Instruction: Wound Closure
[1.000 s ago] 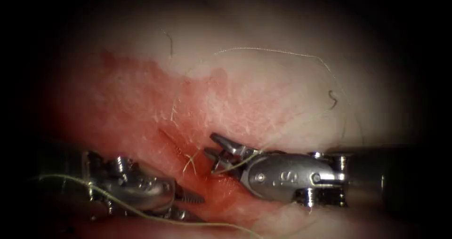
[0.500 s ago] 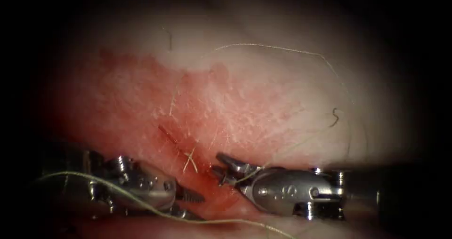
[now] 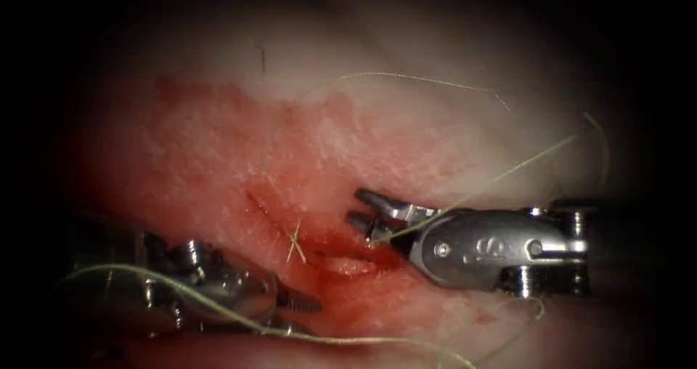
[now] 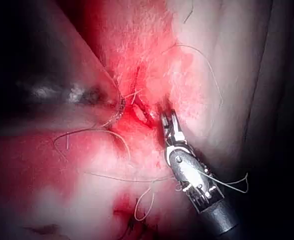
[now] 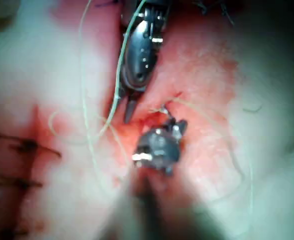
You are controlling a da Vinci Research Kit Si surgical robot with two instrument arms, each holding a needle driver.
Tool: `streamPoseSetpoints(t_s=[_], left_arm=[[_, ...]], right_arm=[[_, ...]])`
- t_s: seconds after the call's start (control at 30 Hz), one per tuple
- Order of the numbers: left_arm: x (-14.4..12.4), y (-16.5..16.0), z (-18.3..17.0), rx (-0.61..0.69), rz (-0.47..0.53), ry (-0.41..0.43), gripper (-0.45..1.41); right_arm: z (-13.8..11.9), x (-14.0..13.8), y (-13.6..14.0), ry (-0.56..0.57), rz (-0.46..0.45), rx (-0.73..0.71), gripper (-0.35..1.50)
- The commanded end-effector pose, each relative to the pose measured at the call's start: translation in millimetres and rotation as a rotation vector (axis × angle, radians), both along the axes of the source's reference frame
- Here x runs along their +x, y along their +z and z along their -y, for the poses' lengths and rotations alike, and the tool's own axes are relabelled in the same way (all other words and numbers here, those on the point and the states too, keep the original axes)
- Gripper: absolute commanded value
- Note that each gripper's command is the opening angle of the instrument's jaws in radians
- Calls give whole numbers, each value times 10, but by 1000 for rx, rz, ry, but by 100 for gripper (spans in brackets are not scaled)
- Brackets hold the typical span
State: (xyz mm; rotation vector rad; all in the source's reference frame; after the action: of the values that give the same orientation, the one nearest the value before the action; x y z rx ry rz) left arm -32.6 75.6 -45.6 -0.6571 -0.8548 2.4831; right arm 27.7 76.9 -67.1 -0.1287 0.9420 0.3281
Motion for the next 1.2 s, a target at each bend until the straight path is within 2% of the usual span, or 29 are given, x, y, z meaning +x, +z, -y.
streamPoseSetpoints(t_s=[0.03, 0.73, 1.0, 1.2], left_arm=[[-5, 5, 5, 2, 0, 1, 30], [-4, 5, 7, 1, 1, 2, 30], [-4, 6, 7, 0, 1, 2, 30], [-4, 9, 5, 0, 1, 3, 29]], right_arm=[[-3, 5, 4, 0, -3, -9, -35], [-22, -3, -9, 20, -27, -34, -35], [-39, -6, -22, 57, -40, -52, -35], [-40, -6, -19, 57, -32, -51, -35]])
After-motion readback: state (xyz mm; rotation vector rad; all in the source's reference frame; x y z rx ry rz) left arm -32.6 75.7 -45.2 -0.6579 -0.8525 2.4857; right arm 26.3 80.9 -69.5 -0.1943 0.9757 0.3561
